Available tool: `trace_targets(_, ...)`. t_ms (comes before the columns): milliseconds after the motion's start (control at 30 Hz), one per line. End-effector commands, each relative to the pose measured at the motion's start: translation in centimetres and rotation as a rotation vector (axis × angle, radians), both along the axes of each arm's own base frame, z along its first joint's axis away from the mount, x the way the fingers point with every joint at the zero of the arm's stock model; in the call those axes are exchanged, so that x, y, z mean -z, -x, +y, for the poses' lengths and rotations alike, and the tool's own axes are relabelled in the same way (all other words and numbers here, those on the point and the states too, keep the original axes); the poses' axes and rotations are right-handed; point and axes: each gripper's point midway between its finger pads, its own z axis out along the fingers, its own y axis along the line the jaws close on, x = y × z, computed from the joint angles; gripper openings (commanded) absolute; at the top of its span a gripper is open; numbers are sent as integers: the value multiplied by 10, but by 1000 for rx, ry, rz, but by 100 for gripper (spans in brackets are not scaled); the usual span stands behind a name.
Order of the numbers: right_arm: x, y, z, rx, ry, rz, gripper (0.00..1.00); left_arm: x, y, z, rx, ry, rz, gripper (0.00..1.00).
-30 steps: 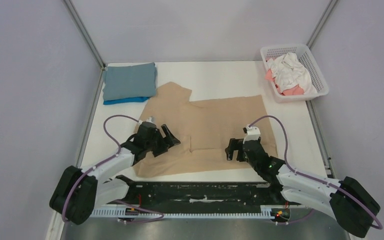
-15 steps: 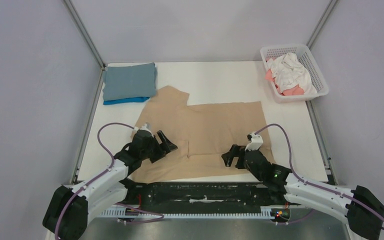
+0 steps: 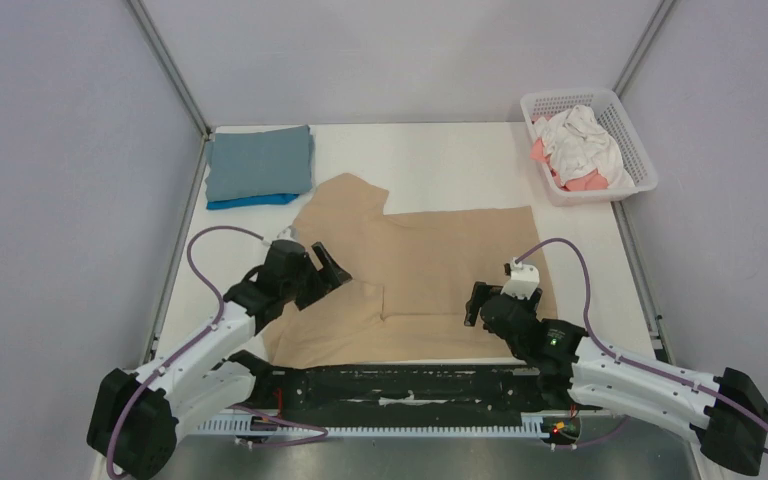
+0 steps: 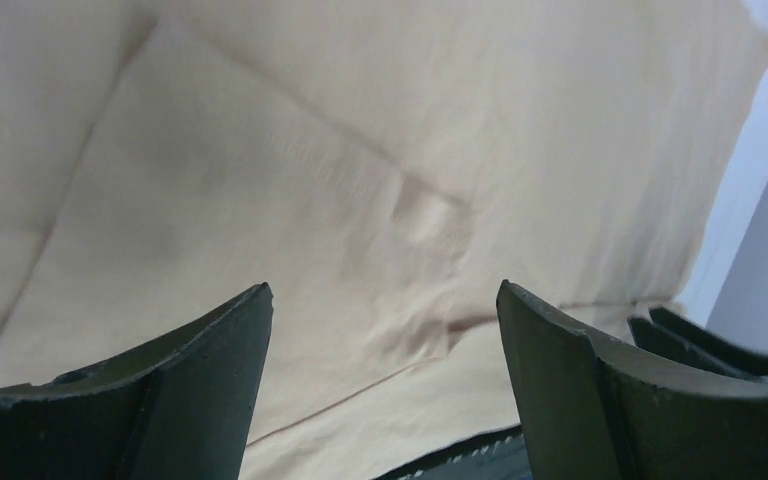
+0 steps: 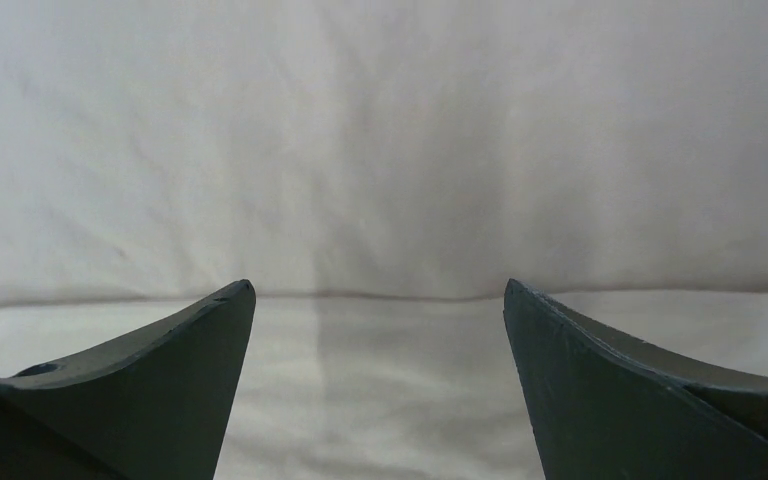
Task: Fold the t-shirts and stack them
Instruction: Fold the flattened tshirt in 1/3 of the way, then grab the side of the flattened tshirt furthest away from the robot with both arms
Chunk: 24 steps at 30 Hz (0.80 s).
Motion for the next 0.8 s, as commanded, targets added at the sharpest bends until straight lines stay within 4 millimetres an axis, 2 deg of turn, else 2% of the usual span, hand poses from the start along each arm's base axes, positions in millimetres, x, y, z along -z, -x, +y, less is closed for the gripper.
trace_targets(0,-68,-35,-20,124,109,-214,98,-61,-59,5,-52,-117,-179,89)
trace_targets(33,-79,-41,-18,127,102,-247,98,-77,-76,2,-52,-134,-219,89)
trace_targets(133,-98,-57,-16,129,99,-293,98,-99,-130,-8,-31,-185,-257,89)
trace_targets(167,-98,-63,-19,134,107,-287,98,-98,-149,-10,-14,-181,-244,89)
trace_targets(200,-97,-68,-19,129,107,-278,98,-105,-171,-13,-2,-168,-257,89)
trace_targets(233,-93,-73,-23,132,112,-266,98,-100,-193,-16,23,-162,-248,89)
trace_targets(267,-89,-78,-27,140,124,-253,98,-108,-218,-19,47,-148,-273,89)
trace_targets(333,-85,-84,-32,151,148,-240,98,-95,-262,-26,97,-131,-244,89)
trace_targets(367,-84,-87,-33,151,158,-238,98,-98,-284,-27,103,-124,-245,89)
trace_targets(400,-84,-89,-33,150,160,-238,98,-83,-301,-28,112,-126,-214,89)
trace_targets(433,-83,-91,-34,151,163,-237,98,-80,-320,-27,110,-134,-216,89)
trace_targets(500,-82,-94,-34,144,164,-238,98,-53,-353,-23,89,-138,-195,89)
trace_targets(533,-81,-95,-35,143,167,-234,98,-51,-367,-22,86,-128,-202,89)
trace_targets(567,-79,-96,-37,145,170,-229,98,-38,-378,-19,81,-128,-194,89)
trace_targets(600,-77,-96,-39,148,178,-222,98,-36,-390,-15,67,-127,-195,89)
trace_targets(633,-75,-97,-41,155,183,-216,98,-24,-396,-13,62,-122,-169,89)
trace_targets(700,-72,-97,-43,156,184,-204,98,-12,-410,-11,52,-127,-171,89)
trace_targets(767,-68,-97,-43,156,180,-193,98,5,-416,-13,51,-116,-154,89)
